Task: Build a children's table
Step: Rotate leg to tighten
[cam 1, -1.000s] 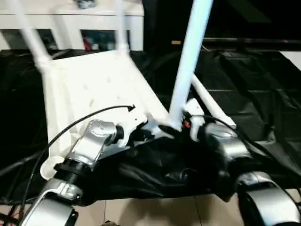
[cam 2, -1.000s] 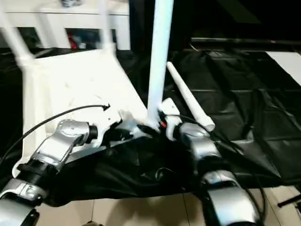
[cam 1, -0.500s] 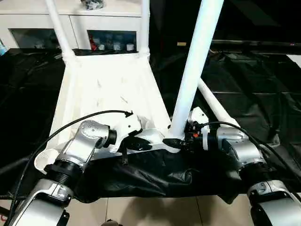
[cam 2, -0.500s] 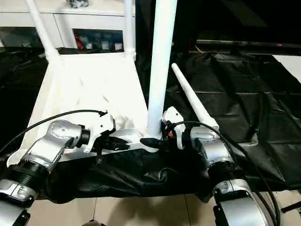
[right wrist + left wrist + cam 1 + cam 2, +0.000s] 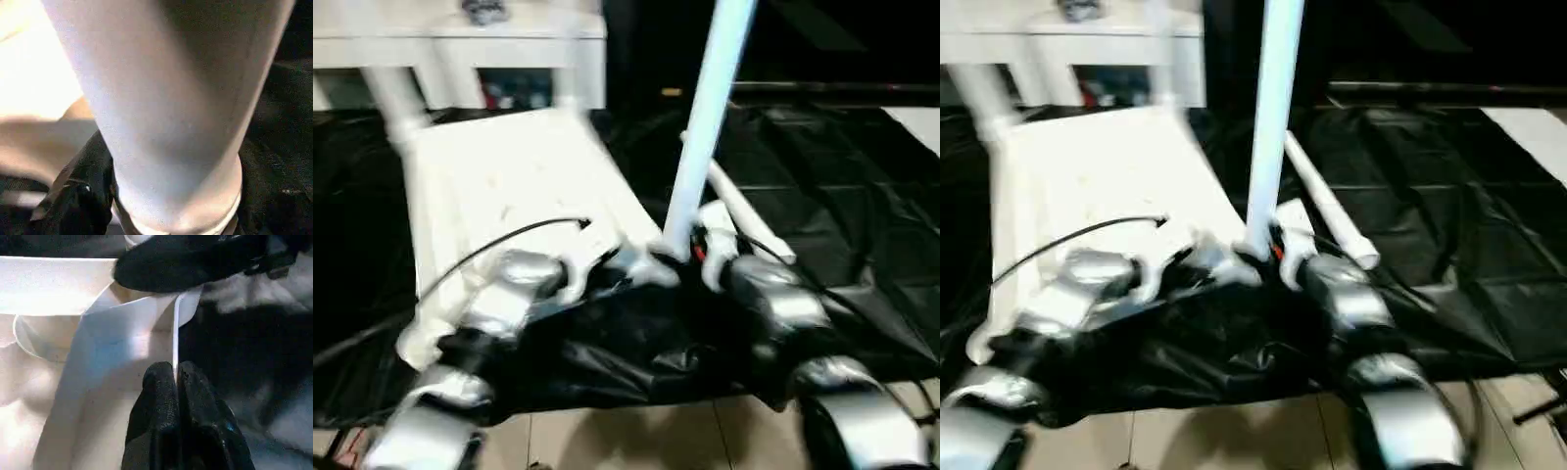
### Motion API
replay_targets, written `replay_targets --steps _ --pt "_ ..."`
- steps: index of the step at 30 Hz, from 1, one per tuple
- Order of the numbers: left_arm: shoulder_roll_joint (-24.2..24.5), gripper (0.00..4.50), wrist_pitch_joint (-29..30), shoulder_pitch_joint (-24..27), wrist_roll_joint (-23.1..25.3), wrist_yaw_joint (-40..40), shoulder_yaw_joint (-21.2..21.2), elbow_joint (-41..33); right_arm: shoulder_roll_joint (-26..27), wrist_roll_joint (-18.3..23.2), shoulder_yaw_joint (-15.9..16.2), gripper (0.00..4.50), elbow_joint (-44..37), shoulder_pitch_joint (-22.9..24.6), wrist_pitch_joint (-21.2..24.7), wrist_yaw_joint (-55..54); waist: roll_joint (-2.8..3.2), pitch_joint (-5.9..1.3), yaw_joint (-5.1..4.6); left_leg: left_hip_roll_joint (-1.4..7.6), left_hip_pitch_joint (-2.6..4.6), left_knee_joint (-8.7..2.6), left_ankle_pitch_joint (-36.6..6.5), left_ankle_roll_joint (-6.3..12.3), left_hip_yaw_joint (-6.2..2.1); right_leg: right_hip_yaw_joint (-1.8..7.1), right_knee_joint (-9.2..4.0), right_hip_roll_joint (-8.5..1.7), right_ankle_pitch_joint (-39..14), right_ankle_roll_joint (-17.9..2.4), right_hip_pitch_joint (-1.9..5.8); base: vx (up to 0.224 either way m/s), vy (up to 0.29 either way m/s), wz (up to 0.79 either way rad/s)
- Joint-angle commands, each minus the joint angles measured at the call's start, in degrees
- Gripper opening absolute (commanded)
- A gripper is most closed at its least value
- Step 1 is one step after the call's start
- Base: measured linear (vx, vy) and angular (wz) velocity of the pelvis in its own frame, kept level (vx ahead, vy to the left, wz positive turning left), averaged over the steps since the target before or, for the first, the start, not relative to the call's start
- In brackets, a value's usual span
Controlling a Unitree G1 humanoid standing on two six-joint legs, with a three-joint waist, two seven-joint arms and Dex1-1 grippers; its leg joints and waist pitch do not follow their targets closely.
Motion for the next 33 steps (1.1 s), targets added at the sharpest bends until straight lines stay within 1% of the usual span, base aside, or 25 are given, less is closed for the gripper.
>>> replay_targets --steps 1,3,4,5,6,7,9,10,11,13,14,16,17,19,20,21,23,25,26,27,29,30,31,32,33 --pt "-3.46 0.00 -0.13 -1.65 -1.86 0.35 -0.71 -3.89 3.95 -0.03 1.40 2.77 4.07 0.07 0.43 -2.09 -0.03 -3.81 0.30 0.18 0.26 -3.32 -7.21 1.33 0.07 2.23 -4.39 -2.37 -1.38 -13.46 2.87 0.000 0.000 0.00" --pt "-4.22 0.00 0.35 -0.81 -2.06 -0.46 -1.53 -5.64 4.78 -1.59 2.62 2.77 4.97 -0.33 -1.88 -1.36 0.00 -4.00 0.34 0.13 0.18 -3.11 -5.54 2.64 0.14 2.17 -4.04 -2.27 2.45 -14.23 3.00 0.000 0.000 0.00" --pt "-4.27 0.00 0.34 -0.63 -2.07 -0.64 -1.74 -5.88 4.88 -1.42 2.46 2.77 5.18 -0.46 -2.03 -0.57 -0.03 -4.09 0.34 0.04 0.08 -2.95 -4.12 3.64 0.20 2.16 -3.81 -2.18 5.26 -14.83 3.11 0.000 0.000 0.00" --pt "-4.27 0.00 0.33 -0.56 -2.07 -0.71 -1.81 -5.95 4.91 -1.22 2.30 2.77 5.22 -0.52 -1.97 -0.11 -0.10 -4.01 0.34 0.05 0.08 -2.94 -3.80 4.60 0.24 2.14 -3.76 -2.13 6.46 -15.40 3.10 0.000 0.000 0.00" --pt "-4.27 0.00 0.35 -0.48 -2.06 -0.77 -1.90 -6.02 4.95 -0.92 2.05 3.33 5.30 -0.60 -1.88 0.49 -0.10 -4.01 0.34 0.05 0.08 -2.94 -3.80 4.60 0.24 2.14 -3.76 -2.13 6.46 -15.40 3.10 0.000 0.000 0.00" --pt "-4.05 0.00 -0.09 -0.38 -2.09 -0.93 -2.02 -5.98 4.81 -0.26 1.62 3.33 5.23 -0.72 -1.68 2.03 -0.08 -3.95 0.30 0.09 0.17 -2.95 -4.85 5.24 0.30 2.12 -3.90 -2.18 5.87 -15.69 3.09 0.000 0.000 0.00" --pt "-2.57 0.00 -1.86 0.04 -2.64 -3.00 -2.19 -5.99 3.30 -0.31 2.41 3.50 4.28 -0.62 -1.85 6.84 -0.12 -3.90 0.30 0.17 0.19 -2.97 -5.94 5.46 0.33 2.12 -4.03 -2.21 4.58 -15.74 3.15 0.000 0.000 0.00" --pt "-2.42 0.00 -2.08 0.09 -2.70 -3.28 -2.22 -6.01 3.11 -0.50 2.67 3.71 4.20 -0.58 -2.00 7.24 -0.02 -3.91 0.32 0.17 0.17 -2.95 -6.01 5.50 0.33 2.15 -4.02 -2.24 4.47 -15.75 3.18 0.000 0.000 0.00" --pt "-2.42 0.00 -2.08 0.09 -2.70 -3.28 -2.22 -6.01 3.11 -0.50 2.67 3.71 4.20 -0.58 -2.00 7.24 -0.07 -3.89 0.28 0.26 0.17 -2.96 -6.02 5.52 0.34 2.17 -4.01 -2.29 4.41 -15.81 3.16 0.000 0.000 0.00" --pt "-0.64 0.00 -3.02 0.74 -3.16 -6.04 -2.57 -6.50 1.19 -1.57 4.81 3.90 2.95 0.29 -3.96 12.89 -0.06 -3.87 0.34 0.30 0.26 -2.96 -5.93 5.51 0.39 2.18 -4.00 -2.28 4.28 -16.08 3.09 0.000 0.000 0.00" --pt "-0.25 0.00 -3.22 0.87 -3.23 -6.63 -2.63 -6.57 0.77 -1.71 5.20 3.90 2.60 0.52 -4.33 14.19 0.07 -3.85 0.40 0.32 0.31 -2.97 -6.12 5.51 0.37 2.15 -4.02 -2.30 4.08 -16.12 3.04 0.000 0.000 0.00" --pt "1.40 0.00 -4.21 1.25 -3.50 -9.26 -2.80 -6.28 -1.36 -1.88 6.94 3.90 -0.07 2.06 -5.96 20.10 0.06 -3.92 0.50 0.42 0.34 -2.91 -6.25 5.87 0.39 2.18 -3.93 -2.30 4.64 -16.29 3.05 0.000 0.000 0.00" --pt "1.42 0.00 -4.22 1.26 -3.50 -9.29 -2.81 -6.28 -1.38 -1.88 6.96 3.90 -0.10 2.08 -5.98 20.16 0.00 -3.88 0.61 0.36 0.32 -2.90 -6.16 6.09 0.36 2.14 -3.97 -2.18 5.00 -16.22 3.11 0.000 0.000 0.00" --pt "2.98 0.00 -5.33 1.45 -3.77 -11.98 -2.89 -5.61 -3.71 -2.17 8.70 3.90 -2.89 3.76 -8.08 25.29 0.04 -3.91 0.74 0.46 0.40 -2.79 -6.01 6.51 0.45 2.20 -3.83 -2.27 5.90 -16.54 2.98 0.000 0.000 0.00" --pt "3.70 0.00 -6.17 1.53 -3.89 -13.32 -2.92 -5.19 -4.75 -1.88 9.16 3.90 -4.24 4.51 -7.81 28.30 0.16 -3.95 0.89 0.48 0.41 -2.80 -5.81 6.46 0.39 2.11 -3.76 -2.23 5.74 -16.65 3.02 0.000 0.000 0.00" --pt "4.42 0.00 -7.16 1.49 -3.97 -14.56 -2.89 -4.49 -6.02 -1.40 9.78 3.90 -6.02 5.49 -7.20 31.64 0.12 -3.87 1.14 0.49 0.47 -2.78 -6.13 6.65 0.45 2.07 -3.90 -2.11 5.47 -16.57 2.99 0.000 0.000 0.00" --pt "4.88 0.00 -7.84 1.45 -4.01 -15.35 -2.86 -4.00 -6.85 -1.07 10.16 3.90 -7.21 6.13 -6.69 33.89 0.12 -3.82 1.56 0.59 0.39 -2.79 -6.52 6.53 0.47 2.00 -3.83 -2.16 4.88 -16.53 2.92 0.000 0.000 0.00" --pt "5.72 0.00 -9.03 1.12 -4.28 -16.97 -2.37 -2.65 -8.91 -0.34 11.15 3.90 -9.85 7.53 -4.89 38.96 0.22 -3.84 1.96 0.70 0.59 -2.79 -6.98 6.10 0.50 2.00 -3.89 -2.17 4.04 -16.35 2.83 0.000 0.000 0.00" --pt "5.72 0.00 -9.03 1.12 -4.28 -16.97 -2.37 -2.65 -8.91 -0.34 11.15 3.76 -9.85 7.53 -4.89 38.96 0.17 -3.87 2.21 0.75 0.63 -2.80 -7.14 5.93 0.53 2.03 -3.84 -2.18 3.96 -16.26 2.80 0.000 0.000 0.00" --pt "6.39 0.00 -10.12 0.63 -4.51 -18.12 -2.08 -1.17 -10.40 0.24 11.96 3.59 -11.61 8.45 -3.53 42.27 0.31 -3.85 2.22 0.70 0.50 -2.85 -7.15 5.69 0.49 1.99 -3.80 -2.20 4.01 -16.25 2.79 0.000 0.000 0.00" --pt "6.79 0.00 -10.81 0.25 -4.38 -18.48 -2.07 -0.11 -11.03 0.38 12.34 3.59 -12.35 8.86 -2.96 43.54 0.16 -3.85 2.41 0.65 0.49 -2.84 -7.57 5.51 0.55 1.99 -3.87 -2.22 3.45 -16.04 2.82 0.000 0.000 0.00" --pt "7.03 0.00 -11.34 -0.02 -4.25 -18.77 -2.04 0.64 -11.42 0.45 12.56 3.41 -12.98 9.18 -2.52 44.34 0.13 -3.82 2.60 0.63 0.47 -2.89 -7.83 5.30 0.53 2.00 -3.96 -2.25 2.65 -15.72 2.81 0.000 0.000 0.00" --pt "7.21 0.00 -11.73 -0.22 -4.13 -19.01 -2.00 1.21 -11.66 0.48 12.73 3.41 -13.42 9.41 -2.06 44.88 0.14 -3.84 2.77 0.69 0.53 -2.90 -8.19 4.98 0.56 2.06 -4.00 -2.38 2.05 -15.56 2.72 0.000 0.000 0.00" --pt "7.29 0.00 -12.01 -0.35 -4.07 -19.21 -1.96 1.56 -11.78 0.46 12.77 3.19 -13.83 9.61 -1.66 45.22 0.12 -3.77 2.84 0.62 0.49 -2.98 -8.68 4.65 0.57 2.06 -4.15 -2.40 0.80 -15.28 2.72 0.000 0.000 0.00" --pt "7.29 0.00 -12.01 -0.35 -4.07 -19.21 -1.96 1.56 -11.78 0.46 12.77 3.19 -13.83 9.61 -1.66 45.22 0.10 -3.70 2.91 0.66 0.55 -3.03 -9.02 4.43 0.56 2.07 -4.25 -2.41 0.02 -15.04 2.64 0.000 0.000 0.00"
